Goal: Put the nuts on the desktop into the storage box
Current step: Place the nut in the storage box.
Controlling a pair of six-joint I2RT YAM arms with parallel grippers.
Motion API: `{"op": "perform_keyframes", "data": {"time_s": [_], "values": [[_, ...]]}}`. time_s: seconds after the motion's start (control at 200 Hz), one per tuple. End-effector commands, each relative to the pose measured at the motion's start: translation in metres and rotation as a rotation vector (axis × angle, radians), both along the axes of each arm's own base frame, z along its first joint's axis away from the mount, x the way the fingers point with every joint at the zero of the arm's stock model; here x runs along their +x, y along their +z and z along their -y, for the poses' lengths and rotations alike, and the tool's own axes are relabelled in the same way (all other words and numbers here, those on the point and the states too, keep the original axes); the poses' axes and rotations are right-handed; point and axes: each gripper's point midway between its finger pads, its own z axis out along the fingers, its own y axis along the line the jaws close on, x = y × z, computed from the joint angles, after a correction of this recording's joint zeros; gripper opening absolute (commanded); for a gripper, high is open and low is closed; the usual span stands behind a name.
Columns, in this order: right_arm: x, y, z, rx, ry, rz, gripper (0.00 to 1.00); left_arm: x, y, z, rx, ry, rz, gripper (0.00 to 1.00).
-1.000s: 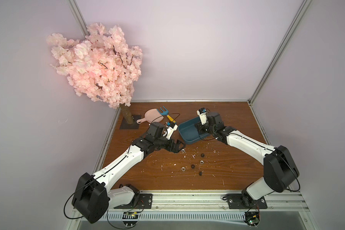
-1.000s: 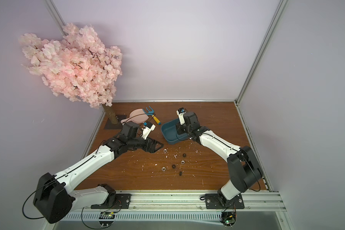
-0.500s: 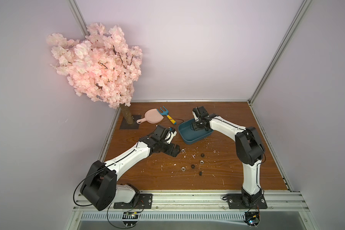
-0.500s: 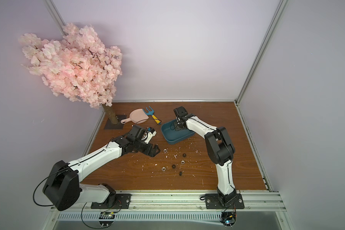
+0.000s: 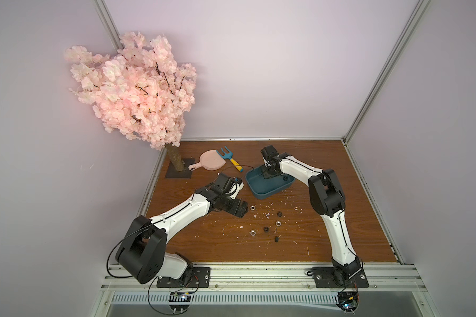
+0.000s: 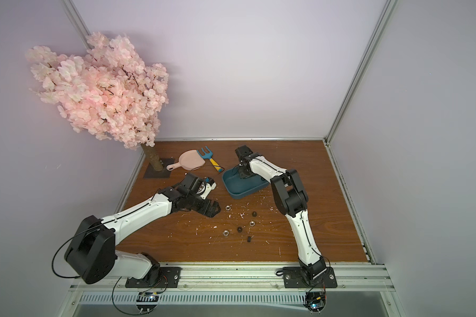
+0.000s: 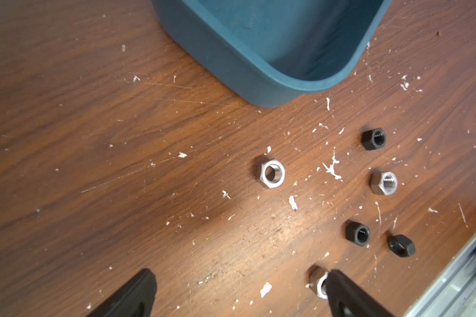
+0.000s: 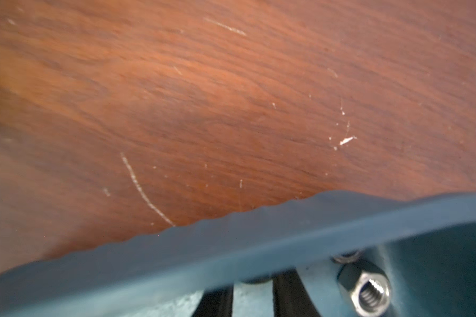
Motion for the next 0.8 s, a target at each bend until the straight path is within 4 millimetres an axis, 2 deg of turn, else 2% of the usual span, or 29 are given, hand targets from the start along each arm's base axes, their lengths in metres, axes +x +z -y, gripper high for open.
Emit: {"op": "perform_keyframes", "data": {"time_s": [0.0,0.165,0.375,0.581,0.796], "values": [[0.003,0.016,0.01,-0.023,-0.041,0.018,0.21,-0.004,-0.002,0.0,0.017,-0.022,-0.01,1.0],[0.004,0.017,0.015,-0.04,-0.056,0.029,0.33,-0.004,-0.003,0.001,0.015,-0.024,-0.012,1.0],[0.004,0.026,0.014,-0.03,-0.04,0.053,0.38,-0.007,0.001,0.003,-0.007,-0.024,-0.017,1.0],[-0.005,0.068,0.01,0.041,-0.01,0.142,0.38,-0.007,0.007,0.005,-0.03,-0.016,-0.016,1.0],[-0.028,0.12,0.003,0.133,0.059,0.235,0.38,-0.005,0.013,0.006,-0.045,0.014,-0.012,1.0]]}}
